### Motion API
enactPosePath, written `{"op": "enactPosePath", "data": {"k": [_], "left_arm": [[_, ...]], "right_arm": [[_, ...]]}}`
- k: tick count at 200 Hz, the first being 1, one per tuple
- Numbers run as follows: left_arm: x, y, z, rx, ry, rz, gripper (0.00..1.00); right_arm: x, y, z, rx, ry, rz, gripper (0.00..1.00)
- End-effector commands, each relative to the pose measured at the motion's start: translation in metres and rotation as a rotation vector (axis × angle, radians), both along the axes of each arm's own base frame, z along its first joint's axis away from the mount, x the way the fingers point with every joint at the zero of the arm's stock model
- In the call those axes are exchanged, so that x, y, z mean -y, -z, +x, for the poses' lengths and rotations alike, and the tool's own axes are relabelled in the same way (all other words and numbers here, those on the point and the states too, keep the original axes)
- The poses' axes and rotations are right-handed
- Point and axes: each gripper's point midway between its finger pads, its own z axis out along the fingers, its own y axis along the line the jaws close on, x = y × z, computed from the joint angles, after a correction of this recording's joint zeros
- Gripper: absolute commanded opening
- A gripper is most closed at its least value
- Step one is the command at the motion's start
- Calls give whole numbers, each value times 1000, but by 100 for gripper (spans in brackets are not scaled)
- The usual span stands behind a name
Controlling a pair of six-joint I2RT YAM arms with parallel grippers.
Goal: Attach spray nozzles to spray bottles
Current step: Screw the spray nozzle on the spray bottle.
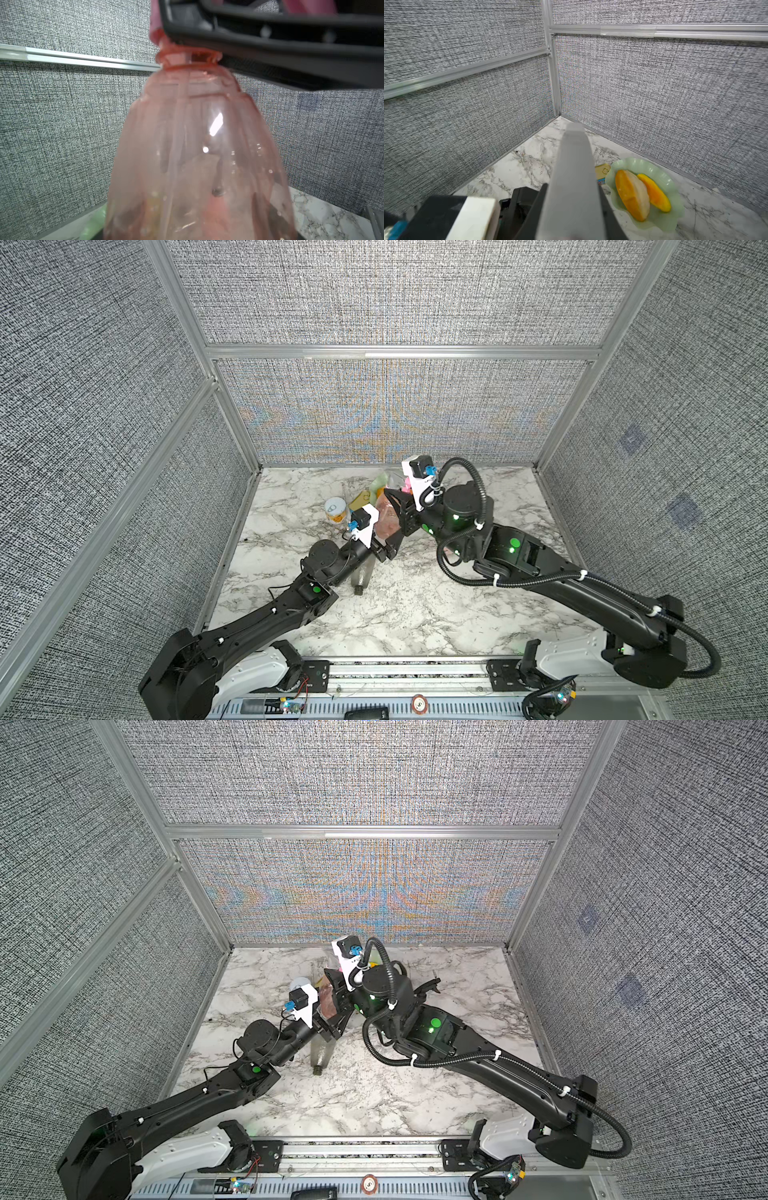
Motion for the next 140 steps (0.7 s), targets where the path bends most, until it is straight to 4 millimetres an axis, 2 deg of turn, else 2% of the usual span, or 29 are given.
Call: {"op": "enactPosePath", "data": {"k": [1,37,65,80,104,140], "left_arm": [[-7,-31,-2,119,-36,-52,73],[-17,-33,4,136,-109,-58,73],[-20,-30,9,148,-147,-40,72],[-21,-29,11,152,-163,-30,72],[-23,-26,12,152,-174,-27,71],[-21,-22,12,141,-163,-29,72]], "right_arm": [[5,34,7,-47,161,-90,6],[-1,40,14,-6,312,-68,4],[-21,46,19,-24,298,-58,5],[-29,43,17,-34,254,-34,6],[-33,27,10,-40,174,-7,17],[-17,-1,-1,-13,137,17,37]]}}
